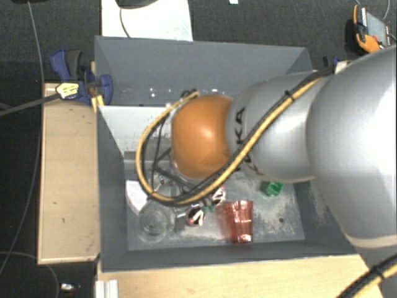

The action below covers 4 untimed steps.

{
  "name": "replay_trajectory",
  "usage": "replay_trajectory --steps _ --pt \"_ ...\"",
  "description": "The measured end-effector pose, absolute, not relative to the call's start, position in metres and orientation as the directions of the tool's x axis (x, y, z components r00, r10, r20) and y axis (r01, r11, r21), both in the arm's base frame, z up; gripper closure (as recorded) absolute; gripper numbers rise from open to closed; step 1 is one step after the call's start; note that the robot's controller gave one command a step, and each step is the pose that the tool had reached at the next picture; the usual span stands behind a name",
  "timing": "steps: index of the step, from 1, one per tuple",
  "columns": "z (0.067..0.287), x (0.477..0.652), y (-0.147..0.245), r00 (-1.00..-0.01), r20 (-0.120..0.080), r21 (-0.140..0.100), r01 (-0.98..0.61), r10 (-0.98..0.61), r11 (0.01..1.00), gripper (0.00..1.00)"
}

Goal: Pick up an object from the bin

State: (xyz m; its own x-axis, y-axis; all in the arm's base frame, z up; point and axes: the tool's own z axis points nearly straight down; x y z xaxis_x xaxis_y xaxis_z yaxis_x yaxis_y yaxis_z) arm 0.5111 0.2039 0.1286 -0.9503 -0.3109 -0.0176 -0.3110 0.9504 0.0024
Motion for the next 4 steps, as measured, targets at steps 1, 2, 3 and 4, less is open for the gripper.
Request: replay_trajectory --steps 1,2,3,4 --pt "0.14 0.477 0.141 -1.0 -0.007 0.003 -0.03 -0.03 1.0 0.0" --pt "0.067 0.502 0.168 -0.944 -0.014 0.005 -0.33 -0.33 0.944 0.0" --pt "0.089 0.493 0.093 -0.998 -0.017 0.001 -0.061 -0.061 0.998 0.0" --pt "0.07 0.519 0.116 -0.955 -0.016 0.008 -0.295 -0.295 0.956 0.0"
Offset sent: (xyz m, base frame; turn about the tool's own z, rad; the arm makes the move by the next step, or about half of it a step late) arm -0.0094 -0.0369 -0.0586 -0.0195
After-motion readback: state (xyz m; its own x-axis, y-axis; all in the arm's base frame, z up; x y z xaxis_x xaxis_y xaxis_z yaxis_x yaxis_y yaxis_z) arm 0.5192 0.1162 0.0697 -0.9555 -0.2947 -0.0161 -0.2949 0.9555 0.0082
